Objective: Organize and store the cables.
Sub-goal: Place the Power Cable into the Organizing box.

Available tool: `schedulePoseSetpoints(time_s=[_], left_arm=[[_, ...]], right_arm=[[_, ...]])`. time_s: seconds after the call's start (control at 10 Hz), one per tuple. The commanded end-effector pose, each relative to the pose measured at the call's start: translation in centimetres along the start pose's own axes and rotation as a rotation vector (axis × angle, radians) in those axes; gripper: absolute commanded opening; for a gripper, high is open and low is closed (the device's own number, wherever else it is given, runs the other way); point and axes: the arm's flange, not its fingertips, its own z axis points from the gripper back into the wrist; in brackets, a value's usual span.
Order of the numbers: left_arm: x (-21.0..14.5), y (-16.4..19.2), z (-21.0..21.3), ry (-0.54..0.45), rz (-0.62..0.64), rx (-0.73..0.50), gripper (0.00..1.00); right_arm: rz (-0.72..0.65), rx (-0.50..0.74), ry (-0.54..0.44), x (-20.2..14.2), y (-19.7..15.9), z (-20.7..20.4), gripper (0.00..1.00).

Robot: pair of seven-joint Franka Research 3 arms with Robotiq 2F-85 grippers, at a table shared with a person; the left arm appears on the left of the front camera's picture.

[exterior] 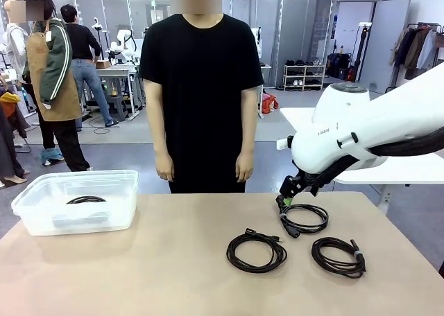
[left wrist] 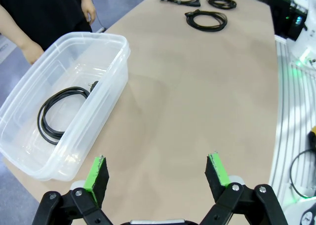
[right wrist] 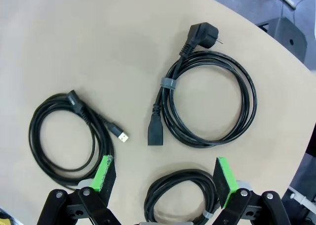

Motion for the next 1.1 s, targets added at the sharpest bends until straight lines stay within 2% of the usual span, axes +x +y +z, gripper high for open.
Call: schedulePoseSetpoints(time_s=[0.0,0.8,1.0], left_arm=[[0.0,0.1,0.0,-0.021,-0.002,0.003,1.0],[0.0,0.1,0.0,-0.021,-0.002,0.003,1.0],[0.0,0.1,0.0,-0.021,-0.002,0.003,1.0]], right_arm=[[-0.036,-0.023,0.014,1.6,0.9,-1.2,1.0],[-0.132,-0.024,0.102,3.4,2.2,-8.0,1.0],[-0.149,-0.014,0.112,3.5,2.1,-8.6,1.0]])
